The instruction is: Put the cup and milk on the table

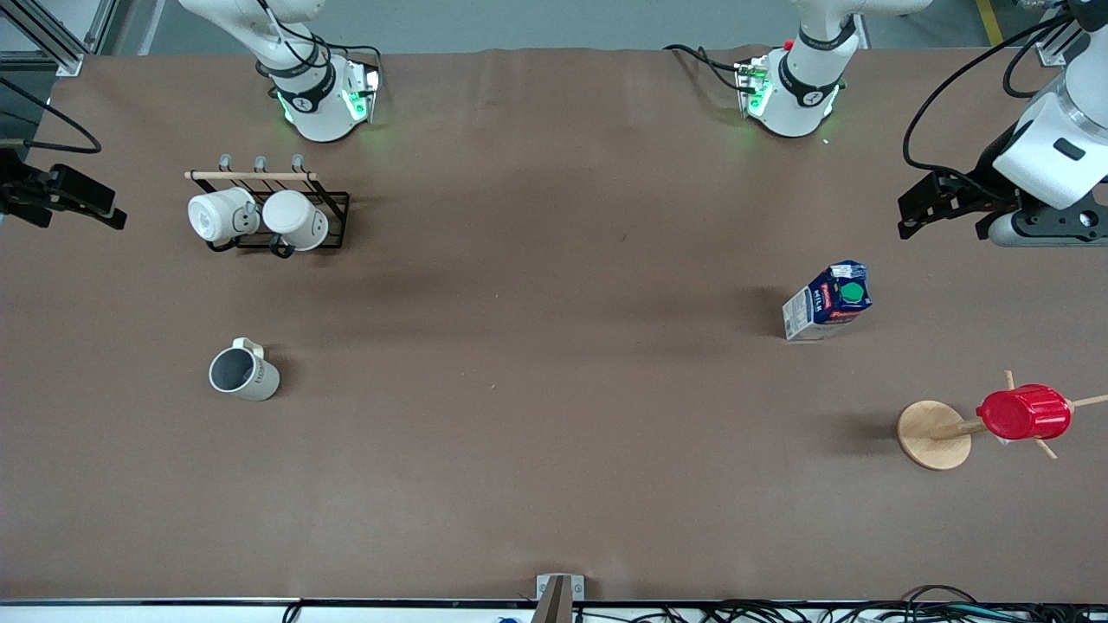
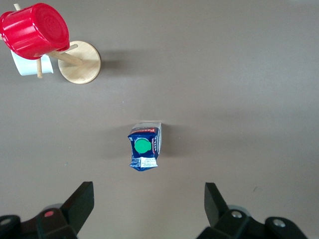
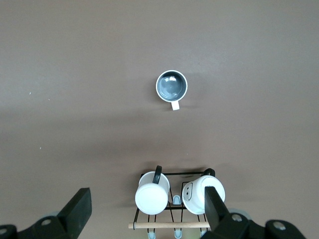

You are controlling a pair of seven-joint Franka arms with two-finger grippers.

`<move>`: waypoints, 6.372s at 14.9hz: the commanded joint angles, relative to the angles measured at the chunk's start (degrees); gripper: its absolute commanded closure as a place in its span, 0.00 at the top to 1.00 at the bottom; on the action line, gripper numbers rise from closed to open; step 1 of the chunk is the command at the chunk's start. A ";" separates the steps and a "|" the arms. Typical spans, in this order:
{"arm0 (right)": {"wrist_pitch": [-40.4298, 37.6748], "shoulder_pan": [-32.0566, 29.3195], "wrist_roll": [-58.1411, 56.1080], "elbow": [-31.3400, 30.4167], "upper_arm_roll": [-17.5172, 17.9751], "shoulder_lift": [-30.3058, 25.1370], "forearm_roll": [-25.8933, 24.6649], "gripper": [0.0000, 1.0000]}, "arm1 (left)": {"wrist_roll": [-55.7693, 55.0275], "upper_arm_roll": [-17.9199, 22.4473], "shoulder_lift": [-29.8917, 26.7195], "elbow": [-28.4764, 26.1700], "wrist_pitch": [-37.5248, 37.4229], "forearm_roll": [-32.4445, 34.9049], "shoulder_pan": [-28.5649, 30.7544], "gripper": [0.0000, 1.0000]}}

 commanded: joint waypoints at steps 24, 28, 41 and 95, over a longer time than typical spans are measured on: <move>28.39 -0.74 -3.58 -13.78 -1.62 14.09 -0.68 1.00 | 1.99 0.29 0.54 -24.15 22.91 0.40 0.99 0.97; 43.00 -0.91 -10.08 -21.00 -3.73 19.28 -1.83 1.00 | 1.99 0.29 -0.16 -30.57 29.50 0.41 0.99 0.96; 56.74 -0.39 -10.53 -27.25 -3.73 25.88 -1.92 0.20 | 2.08 0.20 0.36 -37.88 39.01 2.24 1.16 0.96; 18.35 13.10 49.74 -0.97 12.44 14.83 -12.91 1.00 | -30.59 -6.21 26.90 1.67 25.65 3.04 -19.92 0.07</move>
